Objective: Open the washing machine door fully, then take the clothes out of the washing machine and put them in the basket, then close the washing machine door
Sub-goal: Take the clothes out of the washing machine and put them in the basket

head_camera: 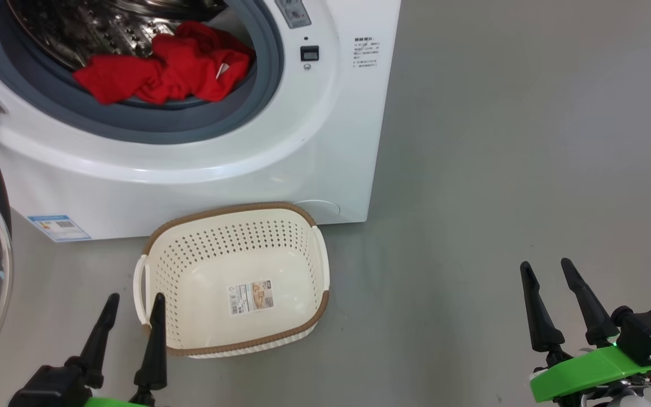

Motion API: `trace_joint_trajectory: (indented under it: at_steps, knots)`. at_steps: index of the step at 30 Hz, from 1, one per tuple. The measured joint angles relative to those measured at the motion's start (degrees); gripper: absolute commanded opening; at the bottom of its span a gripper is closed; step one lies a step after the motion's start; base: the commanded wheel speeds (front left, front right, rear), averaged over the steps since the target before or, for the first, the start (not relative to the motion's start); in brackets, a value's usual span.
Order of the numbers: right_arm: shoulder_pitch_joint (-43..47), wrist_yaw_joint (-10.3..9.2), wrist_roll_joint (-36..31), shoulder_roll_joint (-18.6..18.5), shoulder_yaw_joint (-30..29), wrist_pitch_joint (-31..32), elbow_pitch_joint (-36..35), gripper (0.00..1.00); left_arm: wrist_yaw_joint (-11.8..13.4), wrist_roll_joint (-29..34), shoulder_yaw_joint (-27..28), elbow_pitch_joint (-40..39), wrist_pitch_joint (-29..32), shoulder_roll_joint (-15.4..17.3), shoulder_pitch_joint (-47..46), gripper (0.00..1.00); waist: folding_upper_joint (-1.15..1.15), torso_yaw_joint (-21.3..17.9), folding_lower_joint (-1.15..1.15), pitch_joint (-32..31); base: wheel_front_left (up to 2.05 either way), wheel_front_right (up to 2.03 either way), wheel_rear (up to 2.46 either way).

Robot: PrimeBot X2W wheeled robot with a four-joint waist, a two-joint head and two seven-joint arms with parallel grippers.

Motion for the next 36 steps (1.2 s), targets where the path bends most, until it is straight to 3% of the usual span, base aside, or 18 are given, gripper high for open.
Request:
trace_joint_trajectory:
  at_steps: [25,36]
  knots:
    - [-0.09,0.0,0.0,0.01,0.86,0.0,-0.01,1.0,0.0,0.33,-0.1,0.07,0.0,0.01,-0.38,1.0,0.0,0.08,0.0,0.87,0.88,-0.88,0.0]
    - [-0.6,0.0,0.0,0.04,0.86,0.0,-0.01,1.0,0.0,1.01,0.09,0.07,0.0,-0.02,-2.44,1.0,0.0,0.13,0.0,2.04,0.24,-0.24,0.0]
